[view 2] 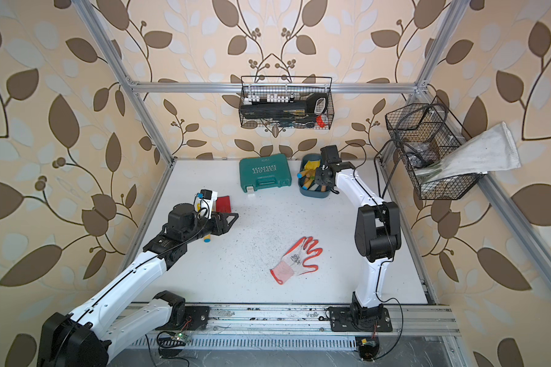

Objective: Take the shovel out of the storage box
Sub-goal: Pick up the shovel from the storage box.

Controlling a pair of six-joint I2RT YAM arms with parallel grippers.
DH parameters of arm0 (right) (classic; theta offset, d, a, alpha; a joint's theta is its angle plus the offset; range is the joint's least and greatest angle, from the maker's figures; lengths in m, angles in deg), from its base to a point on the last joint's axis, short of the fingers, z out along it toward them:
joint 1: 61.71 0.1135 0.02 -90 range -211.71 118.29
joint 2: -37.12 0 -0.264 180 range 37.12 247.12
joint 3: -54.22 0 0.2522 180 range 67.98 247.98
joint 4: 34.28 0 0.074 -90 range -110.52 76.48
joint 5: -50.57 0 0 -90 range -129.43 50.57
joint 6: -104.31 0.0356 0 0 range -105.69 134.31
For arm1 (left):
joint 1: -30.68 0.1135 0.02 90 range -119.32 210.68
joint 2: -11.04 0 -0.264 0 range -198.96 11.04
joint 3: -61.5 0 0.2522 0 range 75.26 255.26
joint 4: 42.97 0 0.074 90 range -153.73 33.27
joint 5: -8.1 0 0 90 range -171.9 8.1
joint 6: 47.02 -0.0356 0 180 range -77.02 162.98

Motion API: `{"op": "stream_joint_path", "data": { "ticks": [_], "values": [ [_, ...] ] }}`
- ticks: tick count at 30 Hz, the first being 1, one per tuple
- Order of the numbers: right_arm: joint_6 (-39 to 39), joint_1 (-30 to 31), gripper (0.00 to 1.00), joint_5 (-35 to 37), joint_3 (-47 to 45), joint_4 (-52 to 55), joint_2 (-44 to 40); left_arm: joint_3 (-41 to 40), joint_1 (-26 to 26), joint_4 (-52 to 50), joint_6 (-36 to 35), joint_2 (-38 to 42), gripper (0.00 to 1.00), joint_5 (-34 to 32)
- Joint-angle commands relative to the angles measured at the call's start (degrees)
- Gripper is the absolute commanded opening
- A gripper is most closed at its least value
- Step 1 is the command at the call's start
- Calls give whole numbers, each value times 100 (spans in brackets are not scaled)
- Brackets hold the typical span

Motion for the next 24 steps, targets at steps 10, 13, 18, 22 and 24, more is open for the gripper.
{"op": "stream_joint_path", "data": {
  "ticks": [10,13,18,22,24],
  "values": [
    [-214,336,2,1004,-449,-117,-626,221,-63,141,-13,-11,58,183],
    [-139,351,2,1011,-512,7,-636,200,-63,138,-15,11,58,177],
    [-103,497,2,1325,-940,-194,-891,198,-65,171,-6,-37,58,208],
    [-139,740,2,1932,-1138,-307,-1114,202,-67,255,70,-175,58,233],
    [-201,844,2,2179,-1133,-304,-1175,237,-59,246,92,-233,58,270]
  ]
}}
